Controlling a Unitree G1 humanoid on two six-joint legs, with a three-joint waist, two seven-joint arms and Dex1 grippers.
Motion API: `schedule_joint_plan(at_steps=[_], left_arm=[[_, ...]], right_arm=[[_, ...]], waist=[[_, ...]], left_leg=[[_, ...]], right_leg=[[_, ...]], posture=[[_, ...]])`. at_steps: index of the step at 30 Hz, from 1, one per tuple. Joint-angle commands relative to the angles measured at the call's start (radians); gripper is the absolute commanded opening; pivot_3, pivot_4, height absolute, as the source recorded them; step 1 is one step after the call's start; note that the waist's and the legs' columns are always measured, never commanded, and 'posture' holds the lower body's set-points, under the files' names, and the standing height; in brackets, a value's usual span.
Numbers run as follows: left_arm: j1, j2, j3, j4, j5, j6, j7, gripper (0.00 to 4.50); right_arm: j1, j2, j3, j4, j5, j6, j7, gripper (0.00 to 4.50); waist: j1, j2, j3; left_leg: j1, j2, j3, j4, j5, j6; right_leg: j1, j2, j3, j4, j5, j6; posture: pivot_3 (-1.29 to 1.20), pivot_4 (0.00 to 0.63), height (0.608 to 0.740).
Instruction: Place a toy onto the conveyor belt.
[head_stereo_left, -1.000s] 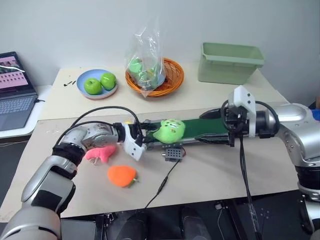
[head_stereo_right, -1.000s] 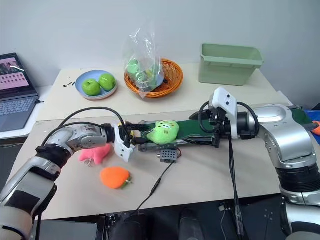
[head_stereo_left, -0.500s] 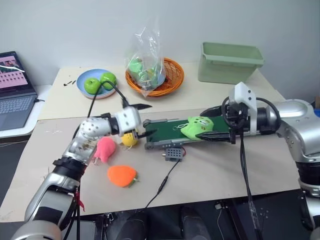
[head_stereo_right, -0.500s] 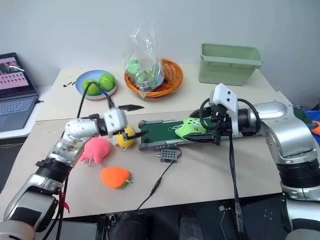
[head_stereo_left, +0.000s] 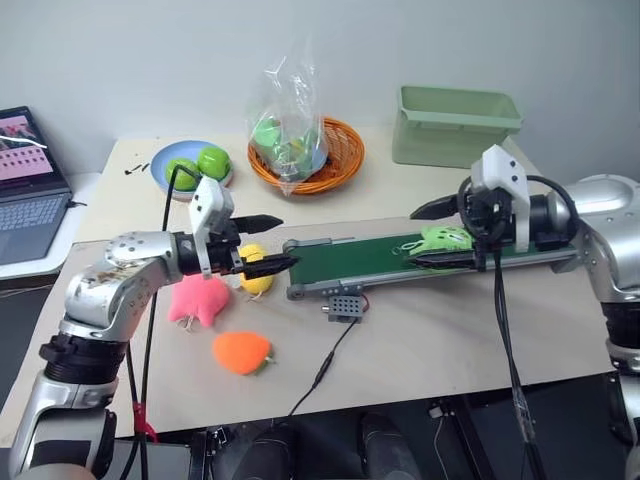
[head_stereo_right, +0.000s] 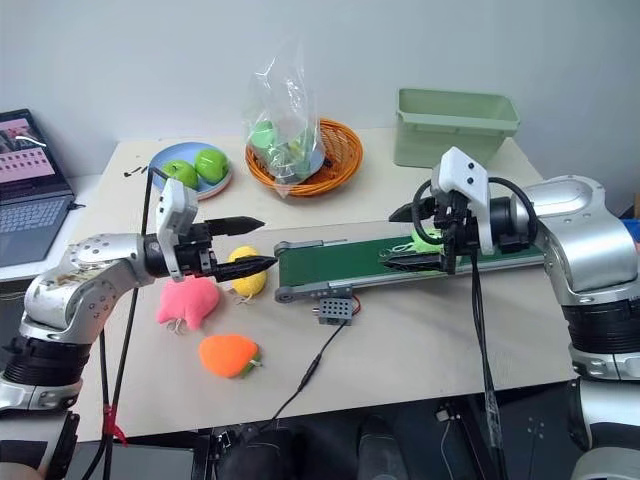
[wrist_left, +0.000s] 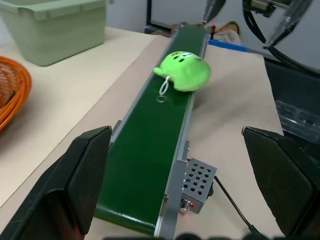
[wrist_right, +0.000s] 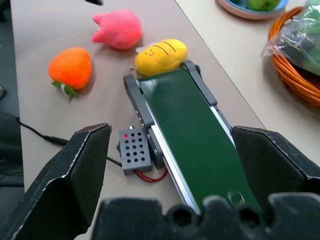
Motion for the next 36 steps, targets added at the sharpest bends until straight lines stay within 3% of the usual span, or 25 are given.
schedule_joint_plan(at_steps=[1,16,36], left_arm=[[0.006,0.005,0.041,-0.067,-0.01,0.03,0.019,4.47],[0.003,-0.012,0.106,-0.127,-0.051,0.128,0.068,4.47],[-0.015,0.085,0.161,-0.103,-0.057,0.17,0.027,4.47]], right_arm=[[-0.021,0.034,-0.033,0.016,0.029,-0.007,-0.015,4.5],[-0.023,0.089,-0.048,0.049,0.034,-0.037,-0.02,4.5],[-0.028,0.123,-0.045,0.062,0.053,-0.041,-0.023,4.5]], waist=[[0.001,0.0,0.0],[0.006,0.0,0.0],[0.005,0.0,0.0]], left_leg=[[0.0,0.0,0.0,0.0,0.0,0.0],[0.0,0.0,0.0,0.0,0.0,-0.001],[0.0,0.0,0.0,0.0,0.0,-0.001]], right_leg=[[0.0,0.0,0.0,0.0,0.0,0.0],[0.0,0.0,0.0,0.0,0.0,0.0],[0.0,0.0,0.0,0.0,0.0,0.0]], posture=[[0.0,0.15,0.74],[0.0,0.15,0.74],[0.0,0.15,0.74]])
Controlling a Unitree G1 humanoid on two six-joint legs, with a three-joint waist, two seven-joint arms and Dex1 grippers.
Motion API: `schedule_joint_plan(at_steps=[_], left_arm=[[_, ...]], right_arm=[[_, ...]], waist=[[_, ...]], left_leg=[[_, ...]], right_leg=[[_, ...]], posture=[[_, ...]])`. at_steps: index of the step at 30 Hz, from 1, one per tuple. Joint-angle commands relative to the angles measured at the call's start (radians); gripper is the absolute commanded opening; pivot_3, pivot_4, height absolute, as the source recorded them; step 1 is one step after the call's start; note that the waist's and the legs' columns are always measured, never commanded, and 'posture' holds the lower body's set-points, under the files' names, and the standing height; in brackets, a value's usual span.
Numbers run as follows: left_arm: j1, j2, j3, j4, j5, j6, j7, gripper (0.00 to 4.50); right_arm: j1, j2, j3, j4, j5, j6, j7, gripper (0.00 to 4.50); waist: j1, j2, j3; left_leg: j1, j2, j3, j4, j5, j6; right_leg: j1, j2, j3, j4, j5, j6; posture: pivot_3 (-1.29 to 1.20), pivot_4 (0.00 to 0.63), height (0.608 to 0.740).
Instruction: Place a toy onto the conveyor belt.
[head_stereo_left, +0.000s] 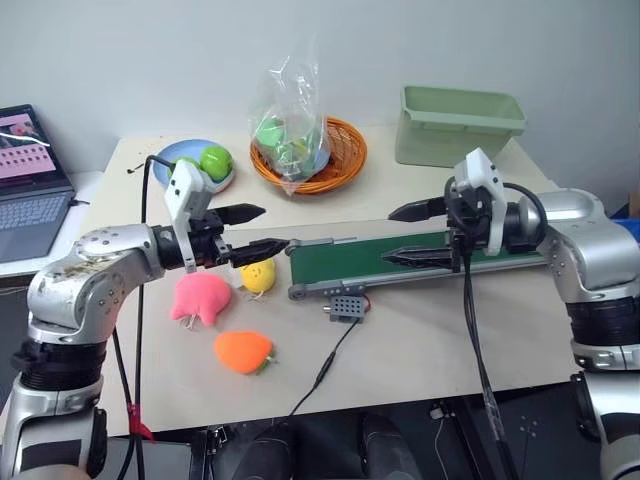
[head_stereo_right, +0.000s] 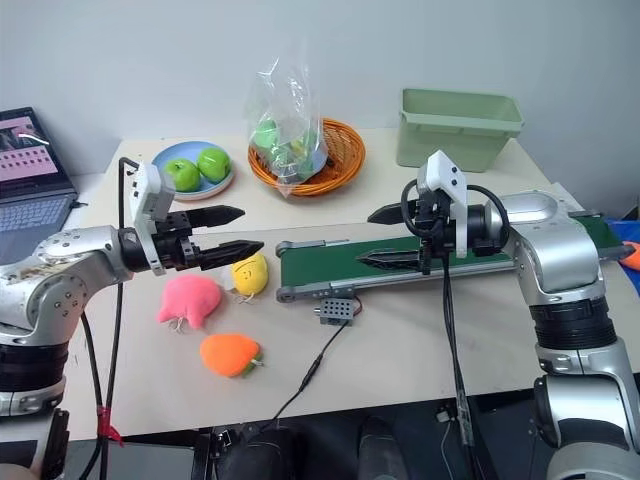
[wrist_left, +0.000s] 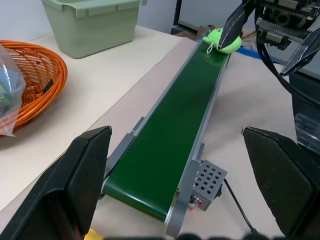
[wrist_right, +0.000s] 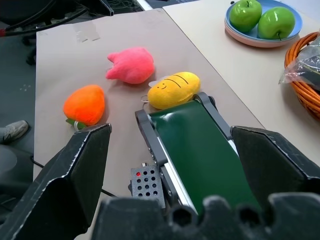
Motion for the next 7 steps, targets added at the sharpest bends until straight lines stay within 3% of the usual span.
schedule_joint_plan(at_steps=[1,7], left_arm=[[-0.023,0.017,0.037,-0.004,-0.006,-0.006,-0.012,4.47],[-0.02,0.005,0.04,-0.008,-0.015,0.005,-0.003,4.47]], right_arm=[[-0.03,0.003,-0.031,-0.013,0.019,-0.02,0.002,4.5],[-0.034,0.008,-0.031,-0.009,0.017,-0.021,0.001,4.5]], waist=[[0.001,0.0,0.0],[0.002,0.0,0.0]], left_leg=[[0.0,0.0,0.0,0.0,0.0,0.0],[0.0,0.0,0.0,0.0,0.0,0.0]], right_leg=[[0.0,0.0,0.0,0.0,0.0,0.0],[0.0,0.0,0.0,0.0,0.0,0.0]], posture=[[0.0,0.15,0.74],[0.0,0.15,0.74]])
